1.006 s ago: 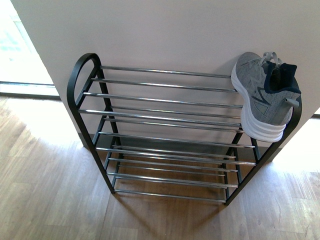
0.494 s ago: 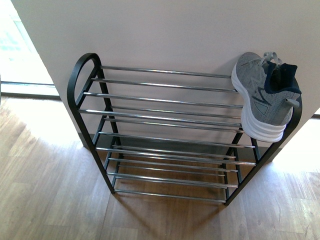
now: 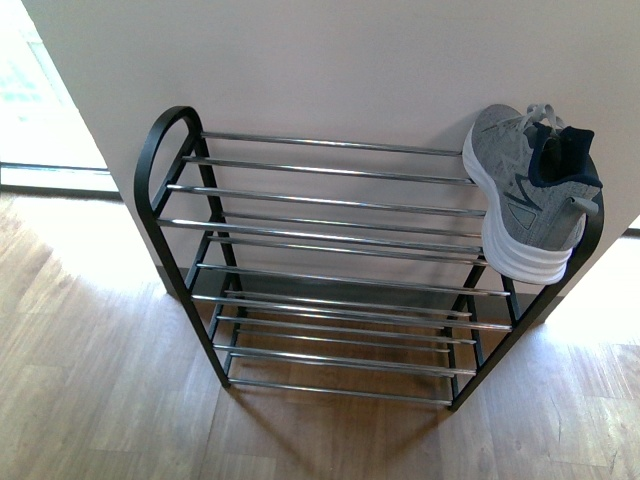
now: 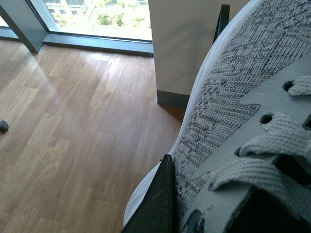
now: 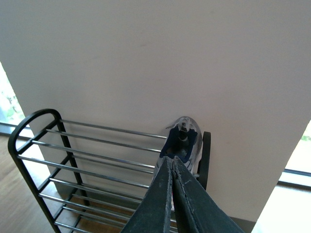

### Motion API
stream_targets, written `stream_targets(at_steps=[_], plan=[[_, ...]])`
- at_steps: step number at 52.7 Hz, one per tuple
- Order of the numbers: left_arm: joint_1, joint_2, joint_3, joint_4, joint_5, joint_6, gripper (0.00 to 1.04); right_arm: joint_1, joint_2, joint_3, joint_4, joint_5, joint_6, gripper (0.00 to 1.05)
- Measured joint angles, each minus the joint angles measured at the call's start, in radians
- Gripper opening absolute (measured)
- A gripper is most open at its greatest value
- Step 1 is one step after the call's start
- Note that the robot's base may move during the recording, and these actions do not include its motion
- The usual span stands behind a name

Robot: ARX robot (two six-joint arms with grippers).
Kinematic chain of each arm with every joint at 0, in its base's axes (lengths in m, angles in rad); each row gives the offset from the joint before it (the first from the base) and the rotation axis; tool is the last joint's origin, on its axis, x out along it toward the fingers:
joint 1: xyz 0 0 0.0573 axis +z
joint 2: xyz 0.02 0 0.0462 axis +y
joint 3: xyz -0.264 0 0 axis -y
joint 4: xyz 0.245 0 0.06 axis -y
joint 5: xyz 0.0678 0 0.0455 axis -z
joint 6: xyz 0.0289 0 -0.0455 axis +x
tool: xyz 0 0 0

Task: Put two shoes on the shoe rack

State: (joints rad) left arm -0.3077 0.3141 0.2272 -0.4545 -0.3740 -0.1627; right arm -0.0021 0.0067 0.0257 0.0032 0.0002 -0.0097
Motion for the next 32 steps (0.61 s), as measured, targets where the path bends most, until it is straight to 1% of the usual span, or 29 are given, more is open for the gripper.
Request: stream_targets(at_steps=[11, 12, 14, 18, 19, 22, 23, 26, 27, 32], plan=[[0.000, 0.000, 0.000, 0.000, 0.000, 0.000, 0.02, 0.000, 0.000, 0.000, 0.000, 0.000, 0.000, 0.02], [0.000, 0.000, 0.000, 0.000, 0.000, 0.000, 0.02, 0.000, 0.000, 0.000, 0.000, 0.000, 0.000, 0.02], [0.000, 0.000, 0.000, 0.000, 0.000, 0.000, 0.02, 0.000, 0.000, 0.000, 0.000, 0.000, 0.000, 0.06], [0.000, 0.000, 0.000, 0.000, 0.000, 0.000, 0.02, 0.000, 0.000, 0.000, 0.000, 0.000, 0.000, 0.19], [0.000, 0.000, 0.000, 0.000, 0.000, 0.000, 0.02, 0.000, 0.000, 0.000, 0.000, 0.000, 0.000, 0.24], [0.000, 0.000, 0.000, 0.000, 0.000, 0.000, 0.02, 0.000, 0.000, 0.000, 0.000, 0.000, 0.000, 0.34], [0.000, 0.000, 0.000, 0.000, 0.000, 0.000, 0.02, 0.000, 0.000, 0.000, 0.000, 0.000, 0.000, 0.40], [0.000, 0.000, 0.000, 0.000, 0.000, 0.000, 0.02, 0.000, 0.000, 0.000, 0.000, 0.000, 0.000, 0.50], [0.000, 0.000, 0.000, 0.000, 0.000, 0.000, 0.02, 0.000, 0.000, 0.000, 0.000, 0.000, 0.000, 0.55], [0.000, 0.000, 0.000, 0.000, 0.000, 0.000, 0.02, 0.000, 0.000, 0.000, 0.000, 0.000, 0.000, 0.75]])
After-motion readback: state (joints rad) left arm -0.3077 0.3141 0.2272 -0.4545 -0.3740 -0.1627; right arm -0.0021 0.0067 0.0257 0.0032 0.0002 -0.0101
